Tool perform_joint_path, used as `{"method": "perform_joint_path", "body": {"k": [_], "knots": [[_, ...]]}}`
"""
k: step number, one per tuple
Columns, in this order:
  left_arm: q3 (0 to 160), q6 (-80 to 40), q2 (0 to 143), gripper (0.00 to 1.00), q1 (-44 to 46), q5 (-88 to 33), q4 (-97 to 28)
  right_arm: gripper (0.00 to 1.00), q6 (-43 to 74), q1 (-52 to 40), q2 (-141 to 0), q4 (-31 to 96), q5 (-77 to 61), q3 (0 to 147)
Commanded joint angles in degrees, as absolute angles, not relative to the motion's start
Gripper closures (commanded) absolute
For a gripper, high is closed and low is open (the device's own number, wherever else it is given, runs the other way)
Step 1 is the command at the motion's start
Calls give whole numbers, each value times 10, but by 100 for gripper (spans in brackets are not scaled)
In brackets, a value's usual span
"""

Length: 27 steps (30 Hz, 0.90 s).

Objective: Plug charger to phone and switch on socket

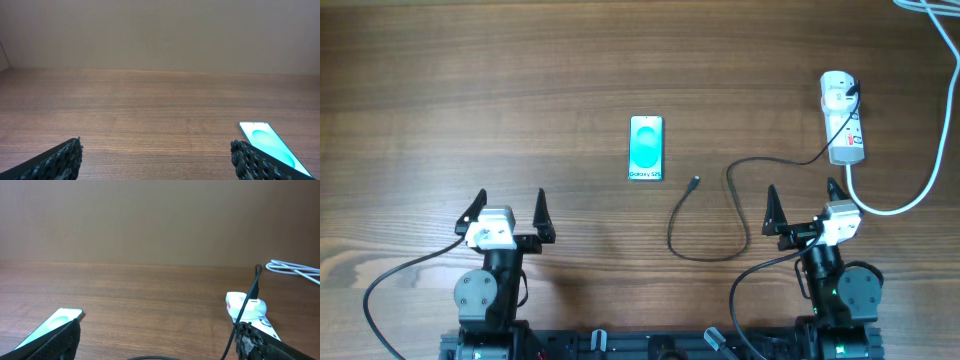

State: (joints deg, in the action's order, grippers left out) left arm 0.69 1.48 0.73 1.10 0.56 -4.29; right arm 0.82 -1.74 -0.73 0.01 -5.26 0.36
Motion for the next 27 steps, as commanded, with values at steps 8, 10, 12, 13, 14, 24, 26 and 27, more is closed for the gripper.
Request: {"method": "perform_joint_path", "body": {"k": [8,10,12,13,14,24,26,27], "knots": [[3,26,2,0,13,-1,-43,0,15,-21,-4,-1,-47,3],[3,26,2,0,13,-1,-43,0,15,-21,-4,-1,-47,3],[3,26,2,0,13,-1,-43,0,15,-21,-4,-1,-47,3],[3,27,2,0,13,-1,-43,0,15,-21,-4,-1,-47,3],[3,26,2,0,13,-1,-43,0,15,-21,-4,-1,-47,3],[3,-56,2,0,13,-364,82,0,15,-21,-4,-1,-47,3],[3,-56,2,0,13,-391,192,0,15,-21,-4,-1,-47,3],[3,-57,2,0,13,-386,230,0,15,-21,-4,-1,-47,3]]}}
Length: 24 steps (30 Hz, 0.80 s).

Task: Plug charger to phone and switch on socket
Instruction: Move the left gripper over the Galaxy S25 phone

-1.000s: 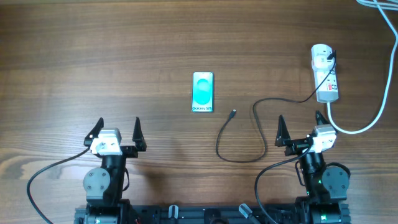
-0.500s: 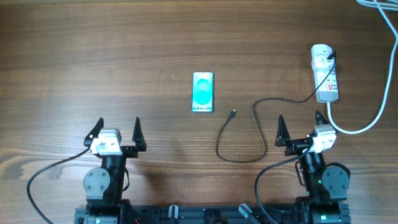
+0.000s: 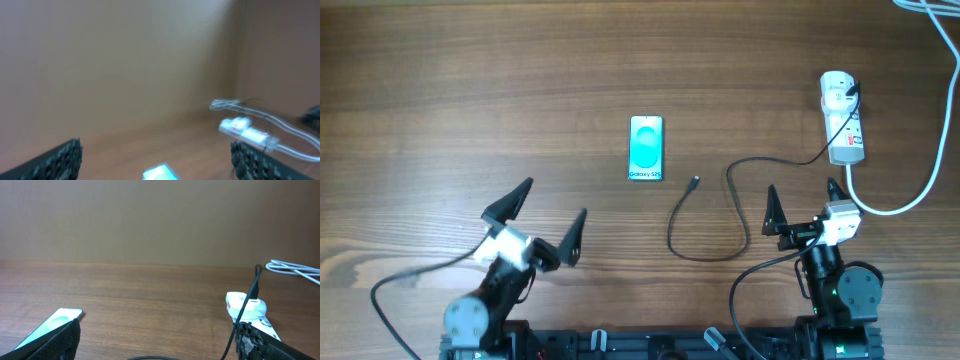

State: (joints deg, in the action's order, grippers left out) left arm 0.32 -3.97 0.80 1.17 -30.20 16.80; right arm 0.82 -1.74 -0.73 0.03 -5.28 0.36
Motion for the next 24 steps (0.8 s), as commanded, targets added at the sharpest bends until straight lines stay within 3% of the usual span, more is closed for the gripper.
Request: {"method": "perform_joint_path", "body": {"k": [1,4,8,12,15,19,22,24], "knots": [[3,-59,2,0,13,-376,273,0,15,-21,-4,-1,-47,3],[19,-112,2,0,13,-283,344,0,15,-21,-4,-1,-47,3],[119,-112,43,0,12,-236,260,0,15,-21,-4,-1,-47,3],[430,-63,281,0,12,-192,-124,0,15,-21,-4,-1,-47,3],[664,-39,485,0,12,-362,-362,0,15,-21,-4,-1,-47,3],[770,-85,629,0,13,-423,-468,0,15,-21,-4,-1,-47,3],[841,-128,730,1,45,-337,-568,0,15,-21,-4,-1,-47,3],[924,-155,813,0,100,-219,-664,0,15,-21,-4,-1,-47,3]]}}
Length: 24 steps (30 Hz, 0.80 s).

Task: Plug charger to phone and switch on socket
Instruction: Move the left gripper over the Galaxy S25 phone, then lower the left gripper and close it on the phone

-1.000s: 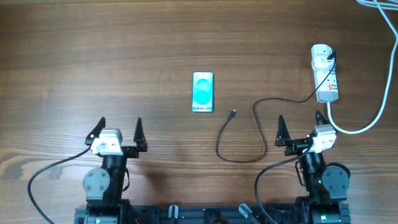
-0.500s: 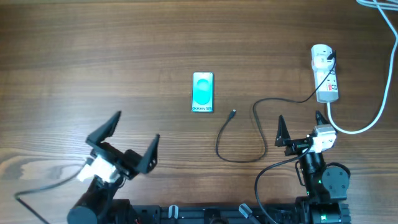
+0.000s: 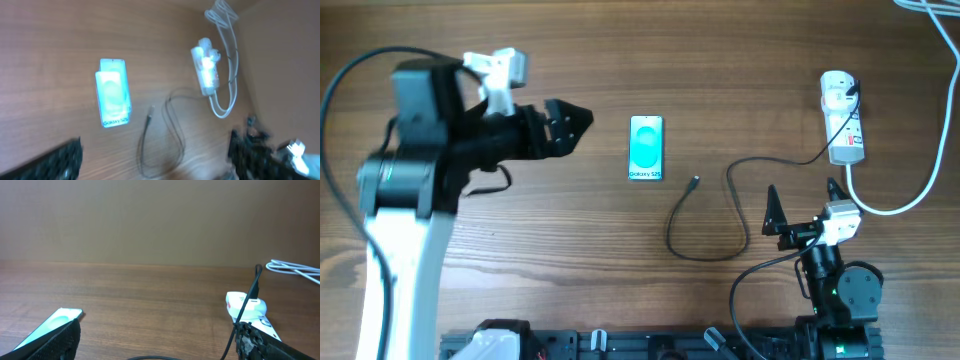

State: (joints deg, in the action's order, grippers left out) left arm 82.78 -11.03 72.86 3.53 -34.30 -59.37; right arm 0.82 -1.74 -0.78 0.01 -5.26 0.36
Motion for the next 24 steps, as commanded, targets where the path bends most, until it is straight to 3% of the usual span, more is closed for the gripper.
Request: {"method": "perform_joint_path", "body": {"k": [1,5,12,24], "knots": [[966,-156,854,0,125,-173,-707,0,15,-21,-4,-1,-47,3],[1106,-179,1012,0,199,-60,-835,0,15,-21,-4,-1,-47,3],[1114,-216,1154,0,260,-84,-731,0,15,-21,-4,-1,-47,3],[1113,-260,1279,0,284,-40,-687,0,15,-21,-4,-1,-47,3]]}}
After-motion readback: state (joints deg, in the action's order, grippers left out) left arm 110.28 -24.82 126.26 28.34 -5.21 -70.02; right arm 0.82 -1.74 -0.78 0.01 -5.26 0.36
